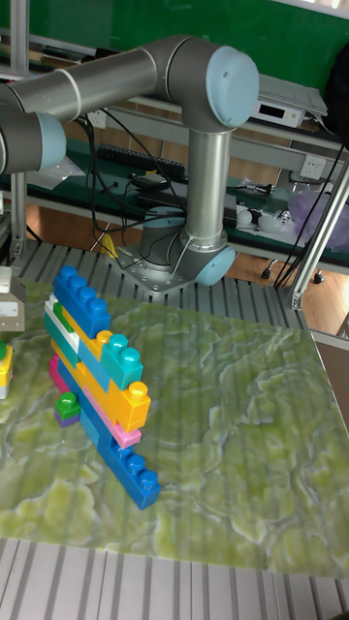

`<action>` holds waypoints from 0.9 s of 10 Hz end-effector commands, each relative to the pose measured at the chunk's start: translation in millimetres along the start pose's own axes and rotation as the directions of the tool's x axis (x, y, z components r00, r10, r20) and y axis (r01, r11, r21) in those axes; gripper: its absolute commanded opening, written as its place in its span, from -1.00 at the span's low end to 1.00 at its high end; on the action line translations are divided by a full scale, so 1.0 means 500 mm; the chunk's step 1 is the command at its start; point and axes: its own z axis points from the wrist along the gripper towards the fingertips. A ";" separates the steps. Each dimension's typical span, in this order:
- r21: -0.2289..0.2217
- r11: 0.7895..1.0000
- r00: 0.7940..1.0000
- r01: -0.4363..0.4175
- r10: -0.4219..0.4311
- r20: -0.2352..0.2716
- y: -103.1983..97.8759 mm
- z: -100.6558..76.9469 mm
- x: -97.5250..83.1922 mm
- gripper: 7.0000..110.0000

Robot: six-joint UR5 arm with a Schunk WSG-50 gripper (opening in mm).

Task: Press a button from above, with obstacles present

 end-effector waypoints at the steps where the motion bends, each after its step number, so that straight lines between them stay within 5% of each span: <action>1: -0.002 1.000 0.998 -0.020 0.020 -0.052 0.007 0.005 0.025 -1.00; 9: -0.024 1.000 0.998 -0.019 0.017 -0.067 0.013 -0.004 0.034 -1.00</action>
